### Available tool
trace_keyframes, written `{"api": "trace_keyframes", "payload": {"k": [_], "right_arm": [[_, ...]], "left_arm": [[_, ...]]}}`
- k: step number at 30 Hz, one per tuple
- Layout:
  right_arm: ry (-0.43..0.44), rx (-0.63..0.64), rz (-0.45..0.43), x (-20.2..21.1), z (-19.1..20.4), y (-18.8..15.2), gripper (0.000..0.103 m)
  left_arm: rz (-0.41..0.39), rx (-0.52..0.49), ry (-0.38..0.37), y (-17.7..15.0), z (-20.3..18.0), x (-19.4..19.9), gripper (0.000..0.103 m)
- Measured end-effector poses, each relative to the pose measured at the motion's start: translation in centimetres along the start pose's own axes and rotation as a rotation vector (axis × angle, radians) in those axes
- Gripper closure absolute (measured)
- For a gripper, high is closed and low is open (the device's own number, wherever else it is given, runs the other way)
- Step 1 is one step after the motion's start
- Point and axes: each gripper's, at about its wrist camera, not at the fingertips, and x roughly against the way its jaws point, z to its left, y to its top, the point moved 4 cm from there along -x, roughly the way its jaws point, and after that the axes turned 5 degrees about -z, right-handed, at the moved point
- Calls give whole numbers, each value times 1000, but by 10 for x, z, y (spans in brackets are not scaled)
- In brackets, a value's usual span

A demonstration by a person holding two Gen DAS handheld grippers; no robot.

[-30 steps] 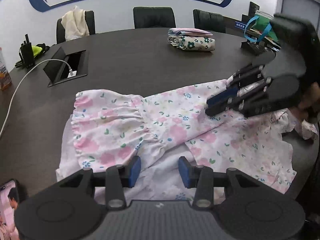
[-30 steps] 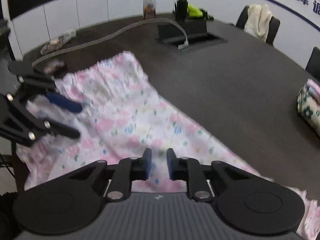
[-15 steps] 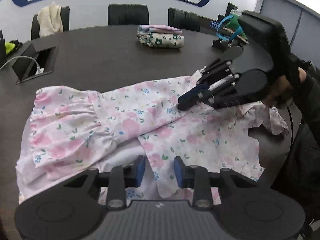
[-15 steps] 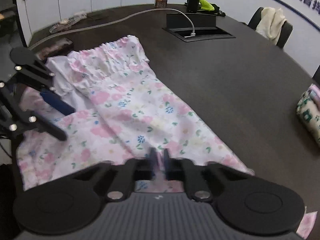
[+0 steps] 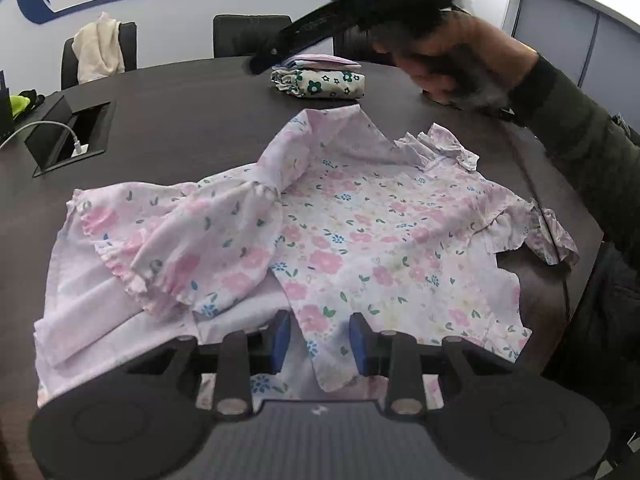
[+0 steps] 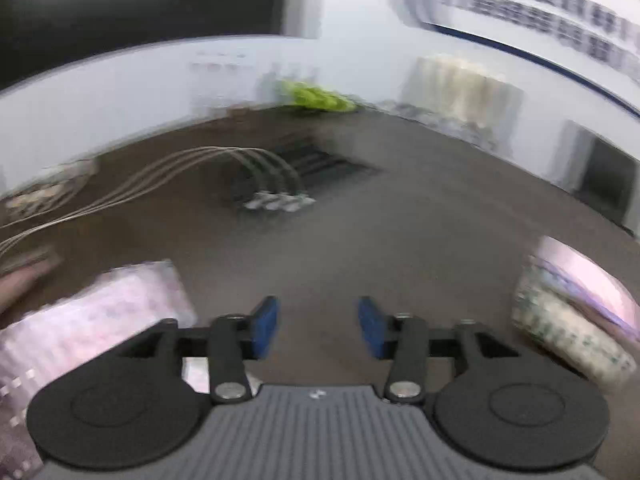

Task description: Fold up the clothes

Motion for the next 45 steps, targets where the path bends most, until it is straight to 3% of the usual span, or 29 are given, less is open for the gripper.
{"api": "trace_keyframes", "payload": {"k": [1, 3, 5, 6, 7, 8, 10, 13, 16, 17, 21, 24, 27, 28, 29, 31, 33, 35, 38, 39, 41, 45], "right_arm": [[85, 116, 4, 2, 26, -5, 27], [236, 343, 20, 4, 74, -16, 25], [241, 481, 94, -12, 96, -28, 28], [239, 496, 134, -25, 97, -31, 36], [260, 482, 185, -38, 96, -33, 84], [274, 459, 232, -52, 91, -32, 100], [200, 416, 231, -77, 78, -22, 100], [-82, 267, 94, -109, 41, 10, 93], [-231, 144, 140, -128, 7, 17, 49], [-273, 131, 142, -125, 1, 17, 48], [-322, 139, 100, -80, -16, 14, 41], [-225, 65, 171, -54, -34, -1, 25], [-191, -11, 280, -48, -55, -32, 27], [-205, -25, 304, -47, -60, -43, 41], [-223, -36, 316, -47, -65, -52, 65], [-228, -73, 332, -48, -72, -65, 84], [-291, -62, 325, -51, -77, -71, 87], [-434, -12, 315, -55, -79, -72, 87], [-456, -87, 216, -43, -74, -58, 82], [-448, -118, 182, -39, -71, -54, 82], [-332, -210, 135, -36, -60, -45, 82], [-154, -265, 165, -64, -29, -41, 83]], "left_arm": [[-2, -4, 1, 0, 0, 0, 72], [-7, -12, 0, -1, -2, 0, 70], [-11, -14, -3, -1, -2, 0, 68], [-12, -15, -4, -1, -3, 0, 67], [-13, -16, -2, -1, -3, 0, 67], [-13, -18, 1, -1, -4, 0, 67], [-9, -18, 5, -1, -5, -1, 67], [-1, -18, 10, 0, -6, -2, 67], [2, -26, 17, 1, -7, -3, 66], [2, -28, 17, 1, -7, -4, 66], [-8, -44, -1, 0, -9, -5, 56], [-12, -54, 2, 0, -11, -6, 56], [-15, -38, -5, -1, -8, -4, 56], [-13, -33, -7, -1, -7, -4, 56], [-11, -32, -7, -1, -7, -3, 56], [-8, -38, -3, -2, -8, -4, 56], [-5, -47, 0, -1, -9, -4, 55], [-2, -39, -5, -1, -9, -5, 54], [1, -25, -8, -1, -8, -5, 54], [1, -24, -6, -1, -8, -5, 54], [2, -27, 1, -1, -9, -5, 54], [3, -35, 11, -1, -12, -6, 53]]}}
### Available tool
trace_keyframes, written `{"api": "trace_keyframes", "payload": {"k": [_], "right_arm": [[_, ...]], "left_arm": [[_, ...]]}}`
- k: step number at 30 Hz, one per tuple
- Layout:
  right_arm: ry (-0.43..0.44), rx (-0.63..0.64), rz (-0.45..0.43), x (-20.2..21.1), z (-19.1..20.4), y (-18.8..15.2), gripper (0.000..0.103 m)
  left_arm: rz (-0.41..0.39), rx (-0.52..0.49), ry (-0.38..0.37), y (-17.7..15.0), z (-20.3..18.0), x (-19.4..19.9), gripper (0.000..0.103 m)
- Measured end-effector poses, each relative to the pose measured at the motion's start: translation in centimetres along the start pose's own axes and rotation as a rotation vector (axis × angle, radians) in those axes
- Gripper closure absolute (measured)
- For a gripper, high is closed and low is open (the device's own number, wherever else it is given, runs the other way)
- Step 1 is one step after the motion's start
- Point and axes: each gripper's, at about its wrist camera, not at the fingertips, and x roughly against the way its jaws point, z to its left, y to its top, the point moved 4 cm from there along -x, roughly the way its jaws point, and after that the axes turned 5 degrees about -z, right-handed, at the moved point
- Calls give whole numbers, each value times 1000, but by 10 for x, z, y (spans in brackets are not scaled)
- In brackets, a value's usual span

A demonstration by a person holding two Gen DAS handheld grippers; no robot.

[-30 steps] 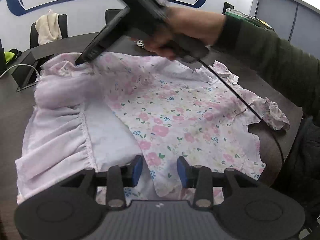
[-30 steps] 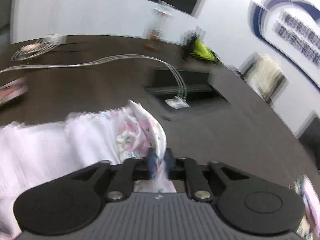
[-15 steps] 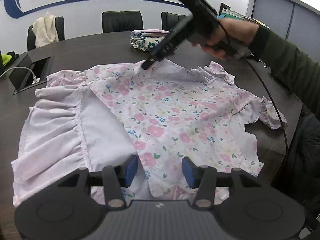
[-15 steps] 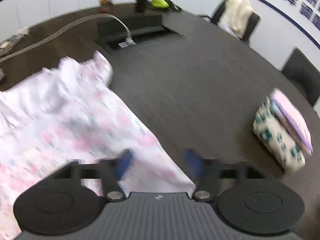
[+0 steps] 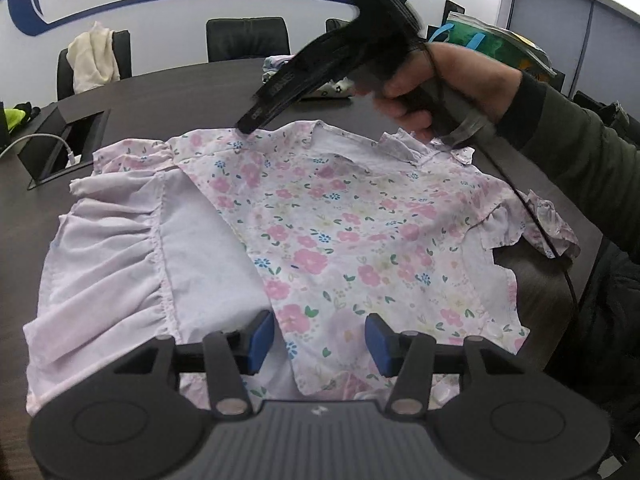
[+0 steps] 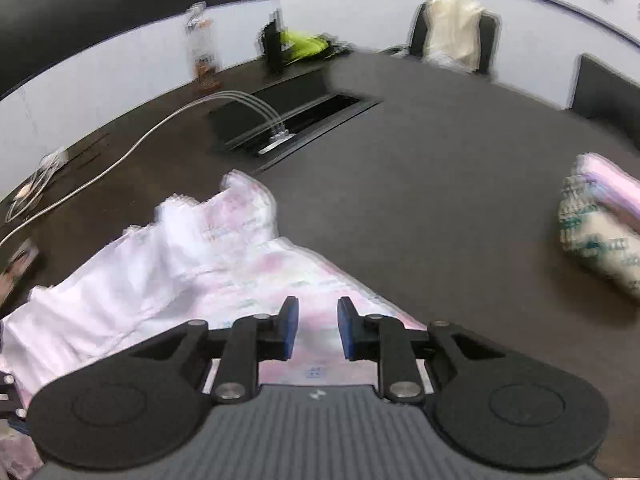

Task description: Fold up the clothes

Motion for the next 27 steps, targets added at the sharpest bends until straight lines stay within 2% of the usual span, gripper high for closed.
{"api": "trace_keyframes", "payload": {"k": [7, 14, 16, 19, 23, 27], "right_arm": [[-2, 79, 3, -47, 33, 1, 85], [-111, 98, -38, -67, 30, 15, 83], [-126, 94, -28, -62, 26, 12, 83], [-152, 116, -52, -35, 22, -4, 83], [-200, 61, -39, -11, 0, -33, 83], [-281, -49, -31, 6, -37, -44, 83]], "left_arm": [[-13, 18, -3, -1, 1, 1, 53], [-17, 18, -5, -2, -1, 2, 53], [-17, 28, -9, -2, 1, 3, 53], [-21, 38, -18, -3, 3, 4, 53], [-23, 48, -28, -3, 6, 5, 53], [-30, 56, -32, -4, 9, 6, 53]]}}
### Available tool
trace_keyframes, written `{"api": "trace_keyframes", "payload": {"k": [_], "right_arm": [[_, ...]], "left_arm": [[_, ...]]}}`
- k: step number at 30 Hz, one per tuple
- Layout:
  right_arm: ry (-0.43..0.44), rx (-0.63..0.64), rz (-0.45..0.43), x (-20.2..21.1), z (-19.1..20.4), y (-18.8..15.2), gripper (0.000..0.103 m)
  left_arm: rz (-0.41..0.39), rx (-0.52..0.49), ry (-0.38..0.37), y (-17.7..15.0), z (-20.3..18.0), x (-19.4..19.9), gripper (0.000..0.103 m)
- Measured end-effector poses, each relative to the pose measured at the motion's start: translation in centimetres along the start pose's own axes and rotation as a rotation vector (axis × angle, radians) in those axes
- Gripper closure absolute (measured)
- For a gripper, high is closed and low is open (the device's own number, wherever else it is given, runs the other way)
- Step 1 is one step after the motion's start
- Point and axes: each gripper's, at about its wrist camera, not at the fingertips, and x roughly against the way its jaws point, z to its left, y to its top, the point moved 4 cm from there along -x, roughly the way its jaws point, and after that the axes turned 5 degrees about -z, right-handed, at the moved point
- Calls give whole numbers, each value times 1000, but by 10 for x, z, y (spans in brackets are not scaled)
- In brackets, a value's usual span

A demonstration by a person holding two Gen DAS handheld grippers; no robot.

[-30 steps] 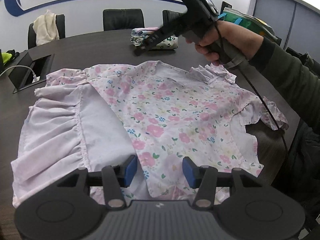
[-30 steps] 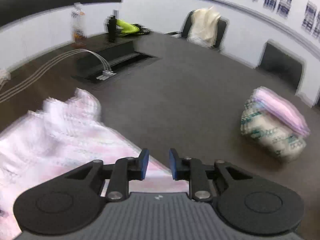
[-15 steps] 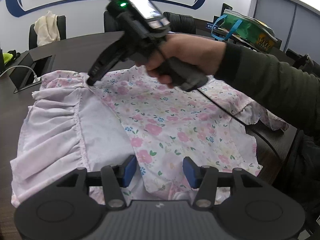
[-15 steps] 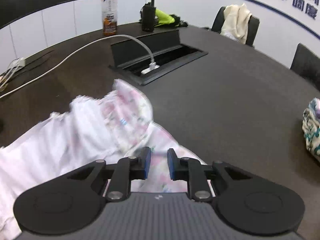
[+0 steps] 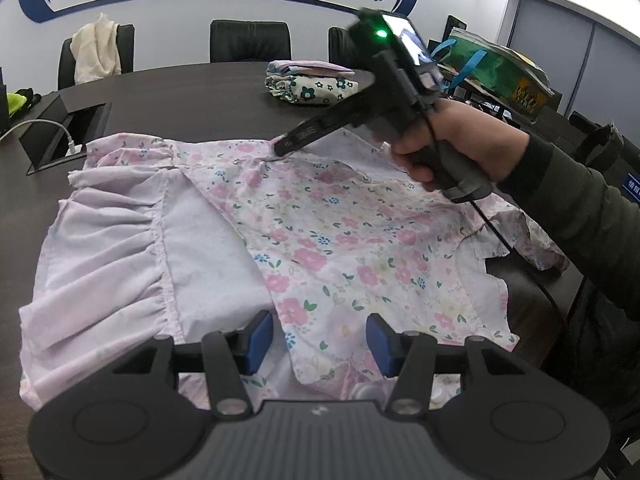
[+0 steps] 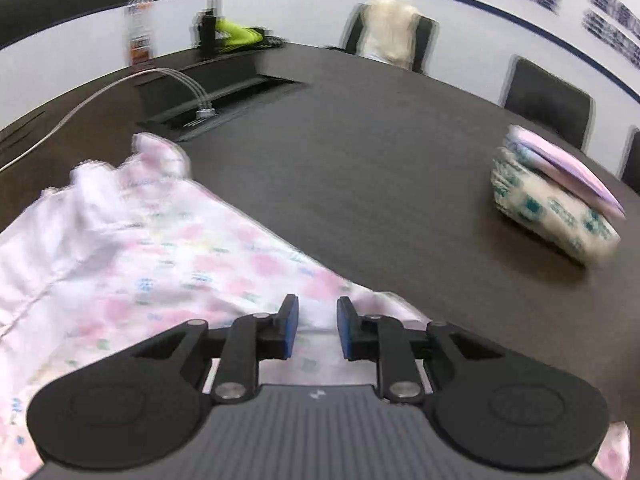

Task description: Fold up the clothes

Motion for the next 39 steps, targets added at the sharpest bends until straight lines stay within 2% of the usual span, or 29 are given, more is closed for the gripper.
{"api": "trace_keyframes", "payload": {"k": [3, 5, 6, 7, 8, 9, 10, 11, 14, 15, 17, 18, 19, 20, 21, 22, 23, 24, 25, 27, 31, 33, 35, 37, 39], "right_arm": [[-72, -39, 1, 8, -17, -8, 83], [-54, -44, -41, 30, -13, -12, 83], [-35, -42, -72, 45, -9, -13, 82], [-7, -42, -102, 61, -4, -16, 76], [49, -49, -130, 81, 5, -23, 64], [106, -55, -142, 98, 15, -31, 60], [164, -59, -154, 116, 25, -41, 60], [224, -56, -174, 135, 36, -52, 60], [364, -56, -254, 182, 70, -91, 60], [387, -54, -262, 191, 80, -102, 60], [399, -44, -261, 196, 94, -120, 60], [419, -26, -254, 197, 101, -130, 60], [424, -11, -241, 196, 104, -137, 60], [416, -5, -225, 195, 104, -142, 60], [410, -3, -213, 194, 103, -147, 60], [408, -11, -212, 192, 100, -150, 60], [404, -28, -209, 191, 97, -152, 60], [401, -41, -208, 189, 94, -154, 61], [401, -42, -209, 189, 91, -156, 63], [403, -41, -219, 190, 88, -160, 64], [387, -31, -222, 194, 85, -166, 64], [384, -29, -237, 203, 82, -167, 63], [396, -20, -243, 210, 81, -170, 58], [417, -8, -245, 217, 82, -172, 57], [433, 8, -242, 223, 83, -175, 57]], "left_arm": [[-2, 5, 8, 1, 2, 2, 53], [-10, 28, 25, 4, 9, 8, 54], [-40, 37, 34, 5, 14, 17, 54], [-89, 44, 44, 7, 19, 29, 53], [-137, 51, 35, 6, 25, 43, 53], [-182, 60, 5, 3, 31, 58, 49], [-215, 72, -31, -2, 36, 73, 43], [-234, 77, -66, -9, 39, 85, 40], [-212, 31, -120, -22, 25, 88, 39], [-201, 13, -135, -26, 19, 88, 39], [-153, -39, -105, -33, 9, 77, 41], [-122, -68, -81, -37, 7, 71, 44], [-90, -97, -57, -40, 5, 65, 53], [-64, -113, -39, -44, 5, 61, 58], [-41, -119, -25, -47, 6, 59, 69], [-30, -129, -14, -50, 8, 59, 78], [-27, -139, -6, -51, 10, 62, 82], [-23, -143, 3, -52, 12, 64, 92], [-20, -144, 14, -53, 16, 67, 96], [-13, -148, 44, -54, 23, 71, 98], [5, -110, 95, -53, 41, 81, 98], [-19, -137, 91, -53, 36, 92, 97], [-66, -152, 53, -50, 26, 100, 89], [-87, -162, -1, -47, 18, 98, 75], [-67, -176, -10, -45, 13, 86, 74]]}}
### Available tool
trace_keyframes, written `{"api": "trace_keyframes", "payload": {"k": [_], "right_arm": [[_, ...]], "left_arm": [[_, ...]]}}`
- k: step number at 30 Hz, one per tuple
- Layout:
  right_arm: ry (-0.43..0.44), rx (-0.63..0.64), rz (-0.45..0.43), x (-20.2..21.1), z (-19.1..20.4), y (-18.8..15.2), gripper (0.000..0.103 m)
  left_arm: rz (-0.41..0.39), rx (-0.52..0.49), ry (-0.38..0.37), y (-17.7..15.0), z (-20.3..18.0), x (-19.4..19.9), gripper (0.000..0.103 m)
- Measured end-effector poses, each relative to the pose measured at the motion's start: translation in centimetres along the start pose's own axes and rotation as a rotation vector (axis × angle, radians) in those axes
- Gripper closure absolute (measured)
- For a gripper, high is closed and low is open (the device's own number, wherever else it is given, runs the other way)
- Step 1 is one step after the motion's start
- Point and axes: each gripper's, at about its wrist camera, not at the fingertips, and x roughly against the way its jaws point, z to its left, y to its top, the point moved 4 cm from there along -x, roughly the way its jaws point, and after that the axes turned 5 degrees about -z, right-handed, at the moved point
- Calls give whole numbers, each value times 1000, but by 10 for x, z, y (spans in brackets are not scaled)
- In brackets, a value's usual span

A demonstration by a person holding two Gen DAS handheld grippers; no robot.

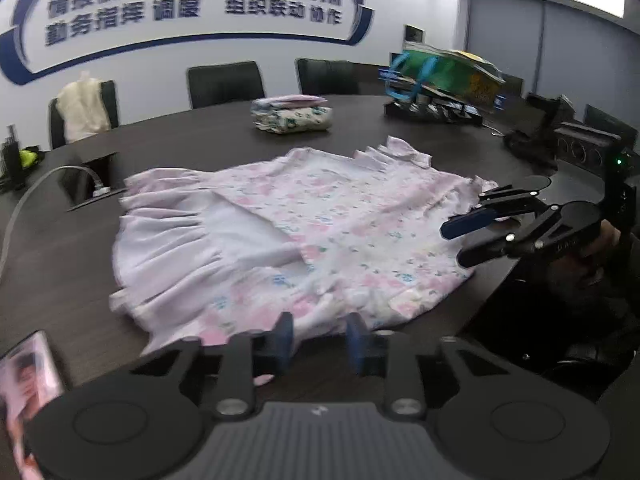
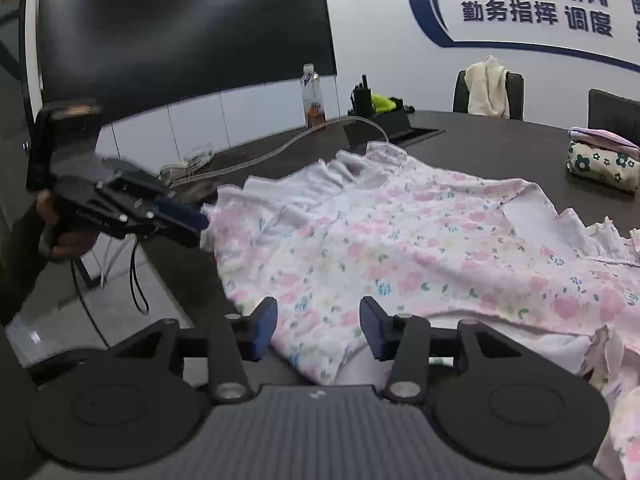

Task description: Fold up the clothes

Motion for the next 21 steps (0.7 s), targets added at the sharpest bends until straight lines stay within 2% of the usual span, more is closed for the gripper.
{"api": "trace_keyframes", "payload": {"k": [3, 5, 6, 8, 13, 15, 16, 17, 18, 21], "right_arm": [[-17, 34, 34, 0, 4, -7, 59], [-21, 47, 35, 3, 7, -10, 83], [-34, 54, 37, 3, 6, -12, 89], [-58, 66, 39, 4, 6, -14, 99], [-41, 35, 63, 16, -3, -11, 100], [-18, -1, 65, 18, -11, -3, 91], [-9, -18, 55, 18, -16, 3, 66], [-16, -25, 22, 18, -20, 12, 35], [-39, -20, -15, 15, -24, 23, 28], [-136, 17, -28, -7, -43, 52, 28]], "left_arm": [[41, 8, 5, 1, -1, -17, 78], [52, 30, -24, 1, -2, -21, 91], [62, 40, -35, 1, -2, -22, 97], [84, 61, -38, -1, -3, -22, 99], [110, 121, -68, -1, -8, -12, 98], [90, 175, -59, 10, -1, -9, 90], [71, 219, -64, 18, 6, -8, 73], [46, 267, -68, 28, 13, -9, 66], [18, 292, -61, 39, 18, -12, 62], [10, 285, -8, 61, 15, -37, 62]]}}
